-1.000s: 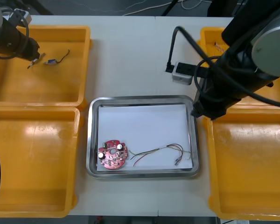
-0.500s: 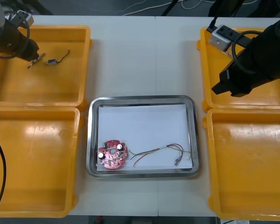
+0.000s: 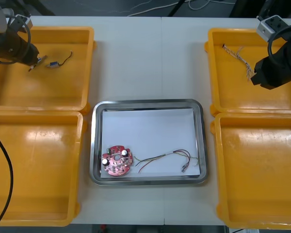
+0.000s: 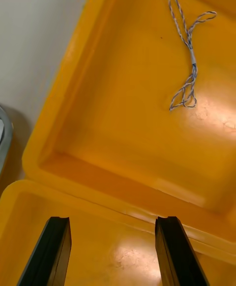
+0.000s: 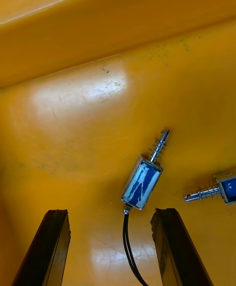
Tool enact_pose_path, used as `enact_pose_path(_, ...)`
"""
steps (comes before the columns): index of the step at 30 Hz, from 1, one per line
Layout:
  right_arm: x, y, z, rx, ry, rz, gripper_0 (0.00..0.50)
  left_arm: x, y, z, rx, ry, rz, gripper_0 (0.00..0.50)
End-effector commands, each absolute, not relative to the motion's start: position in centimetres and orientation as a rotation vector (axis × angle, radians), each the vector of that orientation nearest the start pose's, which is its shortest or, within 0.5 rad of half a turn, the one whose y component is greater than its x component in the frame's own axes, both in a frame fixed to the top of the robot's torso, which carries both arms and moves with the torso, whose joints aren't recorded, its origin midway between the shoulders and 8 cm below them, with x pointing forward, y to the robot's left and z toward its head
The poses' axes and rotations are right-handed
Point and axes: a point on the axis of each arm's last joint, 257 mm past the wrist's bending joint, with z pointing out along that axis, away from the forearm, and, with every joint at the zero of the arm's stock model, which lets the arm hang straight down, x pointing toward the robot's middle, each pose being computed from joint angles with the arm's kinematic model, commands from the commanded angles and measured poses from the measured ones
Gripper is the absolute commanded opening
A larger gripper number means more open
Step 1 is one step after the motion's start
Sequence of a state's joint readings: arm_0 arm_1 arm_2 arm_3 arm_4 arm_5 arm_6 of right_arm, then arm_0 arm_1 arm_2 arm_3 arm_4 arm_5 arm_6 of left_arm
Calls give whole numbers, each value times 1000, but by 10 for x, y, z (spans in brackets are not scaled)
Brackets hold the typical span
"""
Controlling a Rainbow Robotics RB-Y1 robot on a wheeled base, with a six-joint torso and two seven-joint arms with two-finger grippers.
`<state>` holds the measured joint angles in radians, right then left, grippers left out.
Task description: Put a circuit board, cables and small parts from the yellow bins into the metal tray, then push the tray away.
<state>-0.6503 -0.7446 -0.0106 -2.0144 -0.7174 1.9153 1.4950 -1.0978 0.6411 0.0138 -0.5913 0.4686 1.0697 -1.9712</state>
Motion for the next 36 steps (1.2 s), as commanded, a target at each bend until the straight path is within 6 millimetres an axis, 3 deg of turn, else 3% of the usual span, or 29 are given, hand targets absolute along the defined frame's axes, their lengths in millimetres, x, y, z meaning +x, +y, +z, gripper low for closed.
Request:
enact_pose_path(1,495,-319,-62,-371,2430,-224,500,690,393,-115,431,2327,325,500)
enact_pose_path(14,545,-345,-68,-247,2354,-180,500,700,375,-125,454,2294,330,475)
enact_pose_path(31,613,-363,-100,-199,2232,-154,500,699,382,-137,453,2299,354,422)
enact_pose_path(32,616,-364,-103,-197,2228,-155,500,699,383,-138,451,2301,352,395)
enact_pose_path(34,620,-365,-108,-199,2219,-156,500,698,383,-140,447,2306,348,267)
enact_pose_path(36,626,-365,-111,-197,2204,-155,500,698,384,-141,444,2308,345,34)
